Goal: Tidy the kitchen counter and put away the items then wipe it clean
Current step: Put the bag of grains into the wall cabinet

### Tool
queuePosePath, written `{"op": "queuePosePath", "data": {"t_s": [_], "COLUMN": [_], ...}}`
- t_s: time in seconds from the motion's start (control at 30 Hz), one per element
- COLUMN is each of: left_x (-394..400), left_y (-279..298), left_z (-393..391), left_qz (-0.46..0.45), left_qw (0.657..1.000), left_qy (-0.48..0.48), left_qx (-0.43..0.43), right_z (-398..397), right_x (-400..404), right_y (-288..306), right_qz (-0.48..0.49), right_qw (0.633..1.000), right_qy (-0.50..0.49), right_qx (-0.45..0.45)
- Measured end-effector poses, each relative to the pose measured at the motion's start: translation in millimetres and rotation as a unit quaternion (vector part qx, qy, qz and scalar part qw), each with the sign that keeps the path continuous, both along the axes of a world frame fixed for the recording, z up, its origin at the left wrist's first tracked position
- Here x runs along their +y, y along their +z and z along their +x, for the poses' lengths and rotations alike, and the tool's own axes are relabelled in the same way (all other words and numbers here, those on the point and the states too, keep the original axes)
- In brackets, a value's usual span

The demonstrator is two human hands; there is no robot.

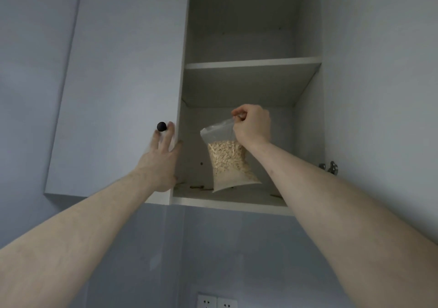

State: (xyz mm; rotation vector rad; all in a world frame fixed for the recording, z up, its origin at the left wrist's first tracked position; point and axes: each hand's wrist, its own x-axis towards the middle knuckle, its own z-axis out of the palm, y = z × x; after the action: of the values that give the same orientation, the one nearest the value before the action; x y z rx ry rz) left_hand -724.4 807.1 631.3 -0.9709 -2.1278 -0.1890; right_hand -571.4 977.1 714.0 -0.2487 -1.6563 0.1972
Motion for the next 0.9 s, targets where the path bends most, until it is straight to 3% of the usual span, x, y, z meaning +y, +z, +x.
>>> {"op": "queuePosePath", "data": {"t_s": [0.3,0.9], "left_x": [2,-1], "left_y": [-3,-1], "left_z": [-3,5], "left_qz": [0.010,-0.012], "left_qw": [1.000,1.000], "left_qy": [-0.004,0.016], "left_qx": [0.005,0.009], "right_z": [2,33], "right_x": [26,101], "right_y": [21,-10], "right_qz": [-0.070,-0.228], "right_qw": [0.993,0.969], "right_qy": [-0.066,-0.095], "right_qx": [-0.065,0.003]}}
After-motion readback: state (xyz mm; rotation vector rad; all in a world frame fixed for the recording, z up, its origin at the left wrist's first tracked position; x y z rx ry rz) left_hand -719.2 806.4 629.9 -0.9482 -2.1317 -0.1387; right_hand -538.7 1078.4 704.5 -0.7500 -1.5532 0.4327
